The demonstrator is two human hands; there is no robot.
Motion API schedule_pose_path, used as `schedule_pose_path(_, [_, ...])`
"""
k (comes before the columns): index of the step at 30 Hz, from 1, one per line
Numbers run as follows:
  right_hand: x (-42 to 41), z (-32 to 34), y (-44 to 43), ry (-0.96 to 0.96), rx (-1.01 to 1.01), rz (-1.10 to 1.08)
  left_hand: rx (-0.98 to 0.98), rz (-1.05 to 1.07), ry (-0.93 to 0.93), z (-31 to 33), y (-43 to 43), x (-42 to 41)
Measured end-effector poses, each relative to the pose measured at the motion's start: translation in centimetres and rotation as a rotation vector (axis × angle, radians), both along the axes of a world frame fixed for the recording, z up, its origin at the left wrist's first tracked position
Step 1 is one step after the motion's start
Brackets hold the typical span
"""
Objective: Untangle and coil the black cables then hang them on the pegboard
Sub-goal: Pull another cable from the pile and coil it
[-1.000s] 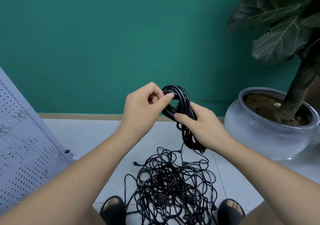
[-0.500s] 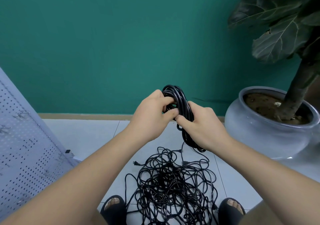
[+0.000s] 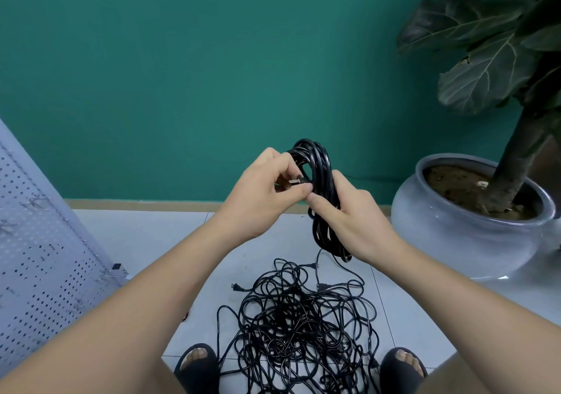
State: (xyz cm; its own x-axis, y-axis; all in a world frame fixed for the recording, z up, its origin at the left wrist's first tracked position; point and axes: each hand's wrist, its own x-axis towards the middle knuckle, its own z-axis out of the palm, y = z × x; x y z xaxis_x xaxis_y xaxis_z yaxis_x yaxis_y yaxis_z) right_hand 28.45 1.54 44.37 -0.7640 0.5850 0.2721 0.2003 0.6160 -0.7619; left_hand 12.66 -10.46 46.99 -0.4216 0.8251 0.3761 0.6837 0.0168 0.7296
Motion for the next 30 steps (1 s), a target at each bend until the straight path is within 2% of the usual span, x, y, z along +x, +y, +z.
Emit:
schedule_pose_path(4, [-0.2,0.2,-0.5,0.106,-0.050,-0.010,0.031,0.029,-0.061,0.2,-0.1,0.0])
schedule_pose_path(11, [-0.8,0.7,-0.2,0.264,-0.168,-0.105,0.020,-0.004,-0.288,0.3,-0.2,1.1])
schedule_pose_path(19, [-2.3,0.9,1.4,0.202,-0.174,-0.184,-0.036,0.064,-0.354,-0.2,-0.6,1.2])
schedule_pose_path(26, [-2.6,0.5,0.5,0.223,-0.109,-0.128,-0.218,-0.059,-0.720,-2.0,-1.3,-2.3])
schedule_pose_path(28, [-2.9,0.5,-0.3,0.231,-0.103,-0.125,-0.267,-0.021,-0.687,-2.8,-1.9,-3.0])
schedule_pose_path(30, [-3.3,0.4,-1.3,0.228,-0.086,-0.098,-0.232,0.099,-0.598,-3.6,-2.3,-3.4])
